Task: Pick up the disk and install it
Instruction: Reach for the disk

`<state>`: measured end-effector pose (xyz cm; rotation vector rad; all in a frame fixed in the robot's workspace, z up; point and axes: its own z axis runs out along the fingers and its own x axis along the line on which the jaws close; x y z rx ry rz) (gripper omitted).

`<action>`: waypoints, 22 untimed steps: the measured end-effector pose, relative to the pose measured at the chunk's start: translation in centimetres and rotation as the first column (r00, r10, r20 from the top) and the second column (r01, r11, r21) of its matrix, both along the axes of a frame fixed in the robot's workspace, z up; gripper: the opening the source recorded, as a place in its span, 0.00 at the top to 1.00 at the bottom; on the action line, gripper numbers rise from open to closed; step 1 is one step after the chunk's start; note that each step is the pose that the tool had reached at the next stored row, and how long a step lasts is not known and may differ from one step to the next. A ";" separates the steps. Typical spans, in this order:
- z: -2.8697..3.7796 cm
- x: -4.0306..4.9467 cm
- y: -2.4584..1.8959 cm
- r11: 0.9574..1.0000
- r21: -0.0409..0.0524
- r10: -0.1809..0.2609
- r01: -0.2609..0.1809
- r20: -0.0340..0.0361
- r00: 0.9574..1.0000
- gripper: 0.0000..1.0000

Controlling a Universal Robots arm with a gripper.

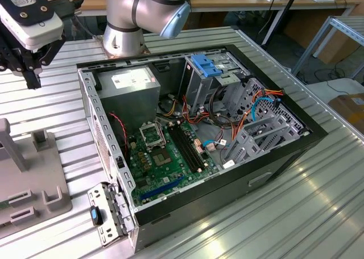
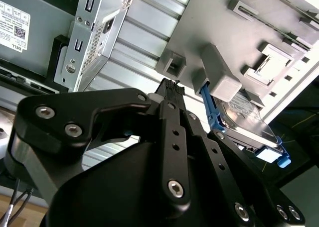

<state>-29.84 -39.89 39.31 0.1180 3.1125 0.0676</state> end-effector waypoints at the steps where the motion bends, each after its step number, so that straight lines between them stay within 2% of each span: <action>1: 0.00 -0.15 0.00 1.000 0.000 0.000 0.000 0.000 1.000 0.89; 9: -0.01 -1.66 0.00 1.000 0.000 0.000 0.000 0.000 1.000 0.89; 13: -0.02 -2.76 0.00 1.000 0.000 0.000 0.000 0.000 1.000 0.89; 15: -0.02 -3.68 0.00 1.000 0.000 0.000 0.000 0.000 1.000 0.89; 22: -0.03 -4.87 0.00 1.000 0.000 0.000 0.000 0.000 1.000 0.89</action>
